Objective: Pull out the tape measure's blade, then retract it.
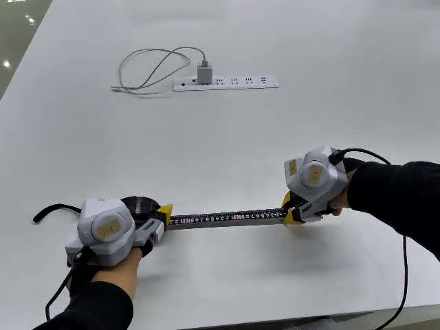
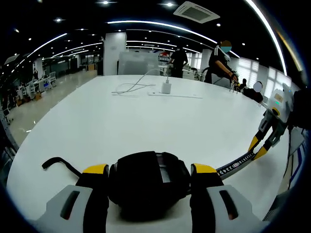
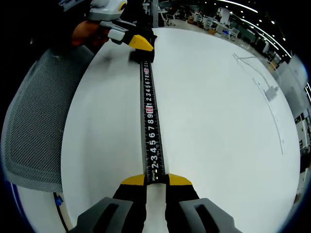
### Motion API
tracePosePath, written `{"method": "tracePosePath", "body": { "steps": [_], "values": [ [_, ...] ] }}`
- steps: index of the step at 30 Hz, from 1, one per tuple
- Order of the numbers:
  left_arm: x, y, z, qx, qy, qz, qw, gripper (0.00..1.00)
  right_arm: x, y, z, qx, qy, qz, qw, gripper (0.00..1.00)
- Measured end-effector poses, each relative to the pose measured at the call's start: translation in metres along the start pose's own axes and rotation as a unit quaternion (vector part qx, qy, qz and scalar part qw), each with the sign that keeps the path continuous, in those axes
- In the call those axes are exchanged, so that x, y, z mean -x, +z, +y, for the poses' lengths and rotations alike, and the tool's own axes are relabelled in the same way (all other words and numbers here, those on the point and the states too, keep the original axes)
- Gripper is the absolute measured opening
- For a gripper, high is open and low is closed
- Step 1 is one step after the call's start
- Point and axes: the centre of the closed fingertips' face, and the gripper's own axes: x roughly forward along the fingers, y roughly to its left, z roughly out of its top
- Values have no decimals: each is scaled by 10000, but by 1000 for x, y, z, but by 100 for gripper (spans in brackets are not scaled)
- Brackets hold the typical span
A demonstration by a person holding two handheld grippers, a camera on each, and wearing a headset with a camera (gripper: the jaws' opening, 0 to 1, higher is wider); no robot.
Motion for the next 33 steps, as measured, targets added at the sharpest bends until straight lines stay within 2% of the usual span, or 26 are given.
{"method": "tracePosePath", "body": {
  "steps": [6, 15, 26, 33],
  "values": [
    [-1, -1, 1, -139, 5, 148, 9998, 62, 0, 1, -1, -81, -26, 45, 10000, 9],
    [-1, -2, 0, -388, -5, 198, 9991, 61, 0, 1, -2, -348, -37, -34, 9994, 9],
    [-2, -3, 0, -509, -14, 234, 9984, 61, 0, 3, -1, -416, -23, -108, 9991, 10],
    [-2, -3, 0, -426, -46, 266, 9987, 60, 0, 4, -2, -419, 8, -171, 9990, 9]
  ]
}}
